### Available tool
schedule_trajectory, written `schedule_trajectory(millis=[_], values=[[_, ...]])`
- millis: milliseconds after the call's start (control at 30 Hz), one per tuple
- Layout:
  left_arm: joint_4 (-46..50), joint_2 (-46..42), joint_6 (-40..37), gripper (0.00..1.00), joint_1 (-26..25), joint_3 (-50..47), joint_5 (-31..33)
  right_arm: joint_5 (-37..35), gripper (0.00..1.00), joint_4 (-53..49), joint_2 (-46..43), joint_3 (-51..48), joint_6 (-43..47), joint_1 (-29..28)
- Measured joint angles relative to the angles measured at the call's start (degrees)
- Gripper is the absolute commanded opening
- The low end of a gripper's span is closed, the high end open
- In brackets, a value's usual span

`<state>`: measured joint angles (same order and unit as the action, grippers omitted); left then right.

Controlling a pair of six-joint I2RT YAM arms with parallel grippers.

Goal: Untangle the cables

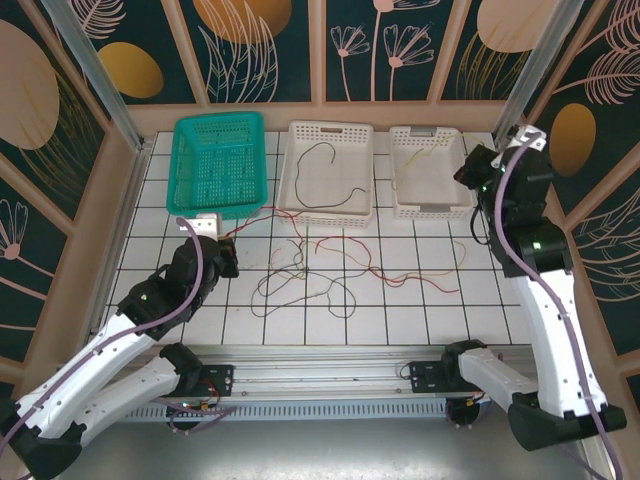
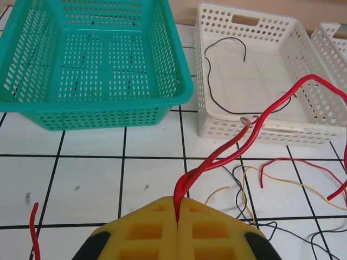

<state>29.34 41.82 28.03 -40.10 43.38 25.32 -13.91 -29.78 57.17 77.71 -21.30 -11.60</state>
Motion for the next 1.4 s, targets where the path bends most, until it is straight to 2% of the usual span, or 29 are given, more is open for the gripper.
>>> schedule_trajectory(millis=[300, 667, 1167, 1400], values=[[-0.4, 0.1, -0.4, 0.00, 0.0, 0.0, -0.9, -0.9, 0.00, 4.6, 4.3, 0.0, -0.3, 2.4], [-0.8, 0.4, -0.7, 0.00, 0.0, -0.3, -1.6, 0.6, 0.00, 9.2, 13.0, -1.3, -3.1, 8.5], [-0.9, 0.8, -0.9, 0.00, 0.0, -0.3, -2.4, 3.8, 0.00, 15.5, 24.4, -9.7, -5.3, 8.7], [-0.9, 1.0, -1.0, 0.00, 0.0, -0.3, -2.4, 4.9, 0.00, 16.0, 24.8, -10.4, -5.9, 8.2]])
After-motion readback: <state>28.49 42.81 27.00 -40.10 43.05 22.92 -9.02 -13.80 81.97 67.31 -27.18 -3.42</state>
